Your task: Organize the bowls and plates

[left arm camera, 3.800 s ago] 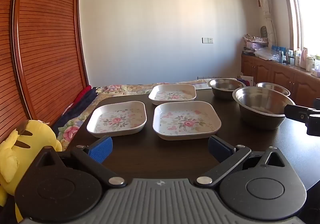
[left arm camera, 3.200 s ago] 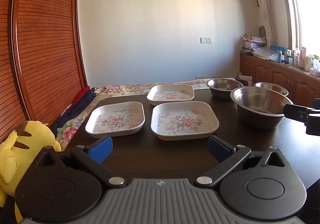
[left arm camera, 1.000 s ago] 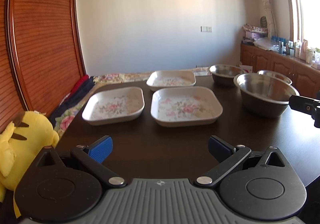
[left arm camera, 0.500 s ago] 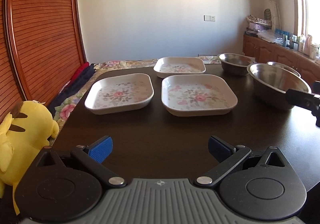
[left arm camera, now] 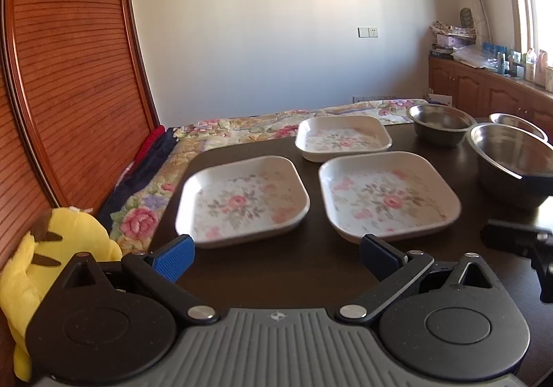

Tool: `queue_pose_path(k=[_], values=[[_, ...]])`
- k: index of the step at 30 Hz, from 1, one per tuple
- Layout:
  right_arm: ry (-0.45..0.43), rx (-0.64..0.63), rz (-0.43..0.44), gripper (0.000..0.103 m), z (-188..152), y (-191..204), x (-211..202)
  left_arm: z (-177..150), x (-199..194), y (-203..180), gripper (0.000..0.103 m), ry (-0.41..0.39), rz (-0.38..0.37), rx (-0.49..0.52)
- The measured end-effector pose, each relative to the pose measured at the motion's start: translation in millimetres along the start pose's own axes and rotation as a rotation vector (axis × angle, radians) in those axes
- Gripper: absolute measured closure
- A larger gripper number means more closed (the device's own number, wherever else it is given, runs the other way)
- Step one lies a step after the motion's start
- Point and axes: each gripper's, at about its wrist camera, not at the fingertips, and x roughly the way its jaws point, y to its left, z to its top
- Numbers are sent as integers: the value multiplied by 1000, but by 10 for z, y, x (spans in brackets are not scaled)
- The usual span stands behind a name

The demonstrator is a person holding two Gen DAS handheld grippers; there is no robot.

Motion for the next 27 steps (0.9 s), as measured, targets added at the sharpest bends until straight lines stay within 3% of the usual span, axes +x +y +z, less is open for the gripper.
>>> queue_pose_path(k=[1, 9, 18, 23, 27], values=[[14, 4, 8, 16, 8, 1, 36, 28, 34, 23, 0, 0, -7, 1], [80, 9, 17, 22, 54, 35, 285, 167, 289, 136, 0, 11, -103, 0], [123, 42, -16, 37, 69, -5, 453, 165, 533, 99, 32, 35, -240, -20], [145, 56, -41, 43, 42, -46, 514, 158, 592, 27, 56, 47, -301, -30], [158, 69, -49, 50, 32, -72, 555, 149, 684, -23, 60, 64, -320, -31]])
